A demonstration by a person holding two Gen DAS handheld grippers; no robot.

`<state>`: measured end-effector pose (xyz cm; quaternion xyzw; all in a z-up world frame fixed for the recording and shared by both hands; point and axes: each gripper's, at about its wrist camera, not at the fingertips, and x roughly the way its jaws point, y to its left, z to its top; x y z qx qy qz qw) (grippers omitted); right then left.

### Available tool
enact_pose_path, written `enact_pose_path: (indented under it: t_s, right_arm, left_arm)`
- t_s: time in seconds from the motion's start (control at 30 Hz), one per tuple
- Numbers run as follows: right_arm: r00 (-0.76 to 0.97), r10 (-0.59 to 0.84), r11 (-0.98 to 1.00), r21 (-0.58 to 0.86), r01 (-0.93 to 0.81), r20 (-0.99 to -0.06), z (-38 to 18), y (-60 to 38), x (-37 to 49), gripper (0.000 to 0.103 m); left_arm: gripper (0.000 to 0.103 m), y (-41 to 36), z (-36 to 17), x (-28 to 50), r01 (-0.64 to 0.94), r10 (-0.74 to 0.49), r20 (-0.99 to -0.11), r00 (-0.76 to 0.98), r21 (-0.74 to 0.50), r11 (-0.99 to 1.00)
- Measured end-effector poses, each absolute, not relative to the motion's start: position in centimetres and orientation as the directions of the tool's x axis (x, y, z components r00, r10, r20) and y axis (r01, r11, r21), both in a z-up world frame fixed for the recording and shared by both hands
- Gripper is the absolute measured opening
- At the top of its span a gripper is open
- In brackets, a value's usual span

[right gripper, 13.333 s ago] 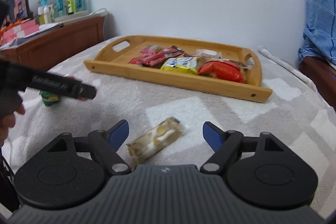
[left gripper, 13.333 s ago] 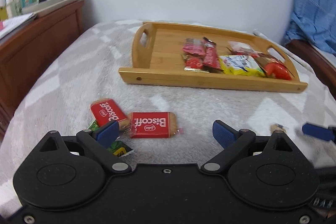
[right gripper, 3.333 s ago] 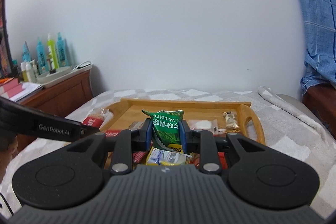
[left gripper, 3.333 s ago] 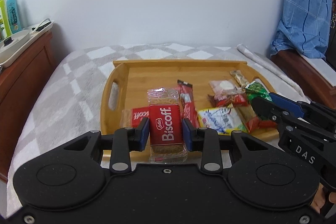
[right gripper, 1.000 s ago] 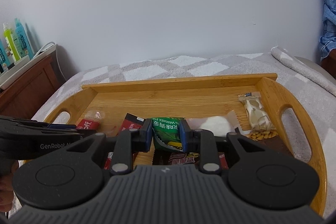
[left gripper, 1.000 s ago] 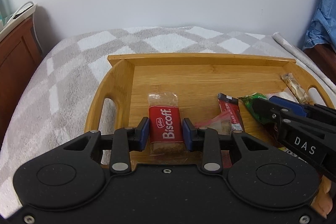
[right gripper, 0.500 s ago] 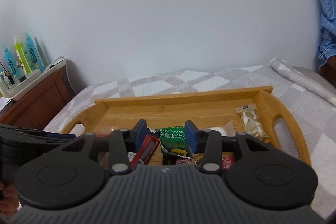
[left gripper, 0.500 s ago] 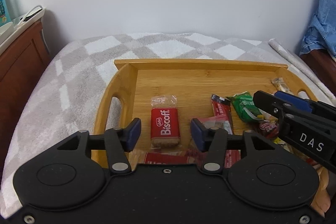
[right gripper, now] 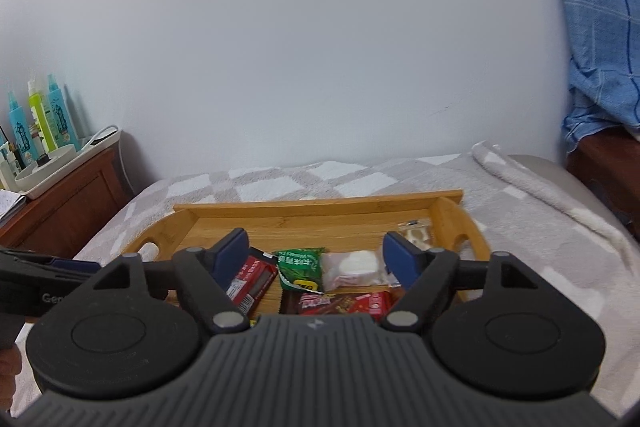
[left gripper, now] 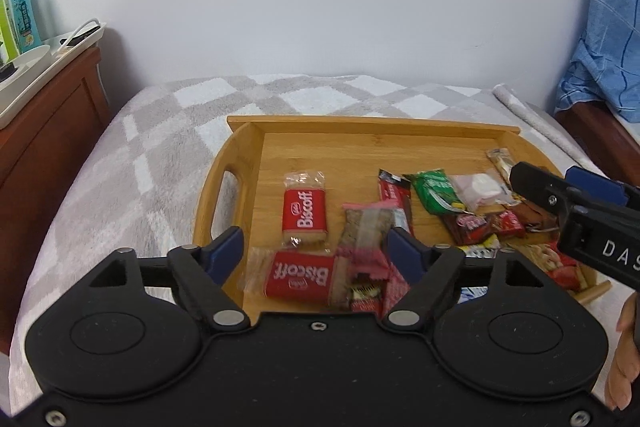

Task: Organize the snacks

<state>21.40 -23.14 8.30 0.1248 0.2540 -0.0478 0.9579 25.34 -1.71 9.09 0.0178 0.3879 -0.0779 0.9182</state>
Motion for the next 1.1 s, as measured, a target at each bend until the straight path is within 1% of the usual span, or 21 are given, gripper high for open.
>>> enact_pose_path:
  t_s: [0.1, 0.23, 0.43, 0.5, 0.67, 0.93, 1.1]
  right_arm:
    - [0.871, -0.042, 0.962, 0.215, 0.168, -0.490, 8.8, -23.3, 20.5, 0.090]
    - [0.870, -0.050, 0.955, 0.232, 0.186, -0.491, 9.2, -23.7, 19.3, 0.093]
    - [0.861, -0.068, 0.963, 0.192, 0.188, -0.504, 9.3, -24.0, 17.1, 0.097]
    - [0.863, -0.072, 0.965, 0.183, 0.187, -0.500, 9.3, -24.1, 16.0, 0.100]
    - [0.868, -0.050, 0.959, 0.219, 0.180, -0.493, 9.2, -24.4, 13.3, 0.103]
    - [0.883, -0.068, 0.979, 0.142, 0.149, -0.464, 8.3, -23.4, 7.7, 0.103]
    - [0.868, -0.078, 0.980, 0.123, 0.158, -0.491, 7.0, -23.4, 5.0, 0.103]
  left_arm:
    - [0.084, -1.8, 9.5, 24.2, 0.160, -0.130, -0.713, 0.689, -0.025, 0.987]
    - [0.087, -1.9, 10.1, 22.9, 0.161, -0.130, -0.708, 0.694, -0.022, 0.987]
    - [0.088, -1.3, 10.8, 20.9, 0.147, -0.130, -0.706, 0.696, -0.037, 0.988]
    - [0.089, -1.1, 11.0, 20.1, 0.146, -0.138, -0.706, 0.695, -0.049, 0.988]
    - [0.090, -0.7, 11.0, 17.5, 0.145, -0.146, -0.702, 0.697, -0.061, 0.987]
    - [0.092, -1.2, 10.1, 13.3, 0.157, -0.152, -0.699, 0.699, -0.057, 0.986]
    - [0.093, -1.7, 9.4, 10.7, 0.156, -0.151, -0.687, 0.711, -0.054, 0.986]
